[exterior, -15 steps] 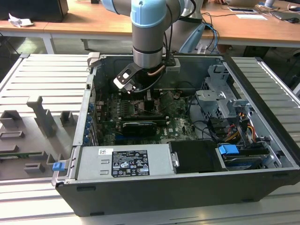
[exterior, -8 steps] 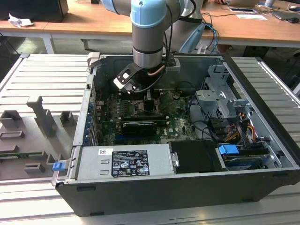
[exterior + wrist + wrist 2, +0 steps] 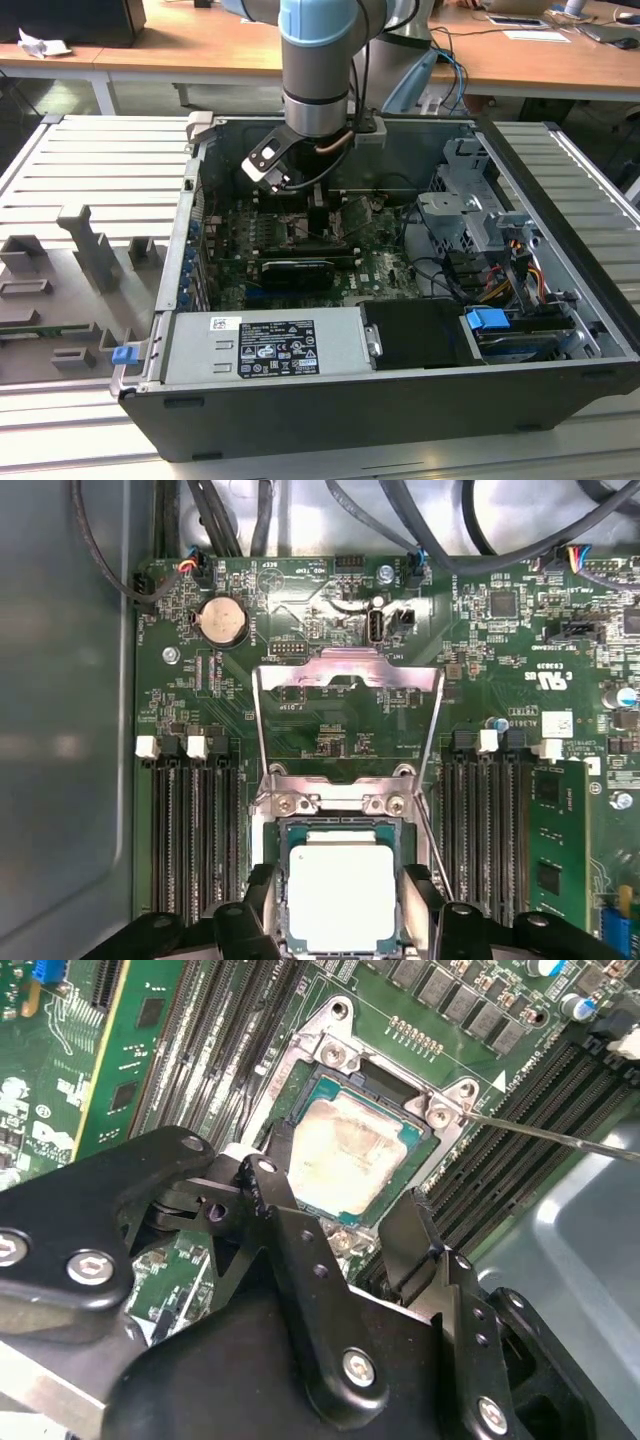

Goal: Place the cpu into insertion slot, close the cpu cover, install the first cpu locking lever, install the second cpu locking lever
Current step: 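Place the cpu into insertion slot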

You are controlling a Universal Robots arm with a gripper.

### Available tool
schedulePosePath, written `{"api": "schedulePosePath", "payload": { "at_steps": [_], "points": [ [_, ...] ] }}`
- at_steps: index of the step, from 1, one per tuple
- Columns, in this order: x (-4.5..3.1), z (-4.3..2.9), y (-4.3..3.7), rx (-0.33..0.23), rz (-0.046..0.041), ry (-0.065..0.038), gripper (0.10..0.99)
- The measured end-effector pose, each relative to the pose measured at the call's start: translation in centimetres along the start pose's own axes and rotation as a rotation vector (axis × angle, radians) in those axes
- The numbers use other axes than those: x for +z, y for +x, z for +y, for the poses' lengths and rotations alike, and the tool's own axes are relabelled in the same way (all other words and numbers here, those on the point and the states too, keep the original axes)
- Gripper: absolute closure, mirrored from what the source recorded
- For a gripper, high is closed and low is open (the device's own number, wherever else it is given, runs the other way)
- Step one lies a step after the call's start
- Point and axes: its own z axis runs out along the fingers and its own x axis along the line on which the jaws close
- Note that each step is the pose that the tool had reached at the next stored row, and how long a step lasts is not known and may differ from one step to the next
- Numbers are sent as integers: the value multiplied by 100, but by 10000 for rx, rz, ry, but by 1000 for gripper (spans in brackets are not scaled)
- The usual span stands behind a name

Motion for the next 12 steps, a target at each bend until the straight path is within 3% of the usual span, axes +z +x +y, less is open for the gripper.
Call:
{"api": "schedulePosePath", "payload": {
  "at_steps": [1,3,4,7,8,9,12],
  "points": [
    [-13,1,0,0,1,8,471],
    [-38,2,1,0,0,34,616],
    [-43,2,1,1,0,39,616],
    [-70,4,1,2,0,58,796],
    [-76,4,1,1,-1,60,796],
    [-81,4,2,1,0,61,918],
    [-92,5,2,1,0,60,980]
  ]
}}
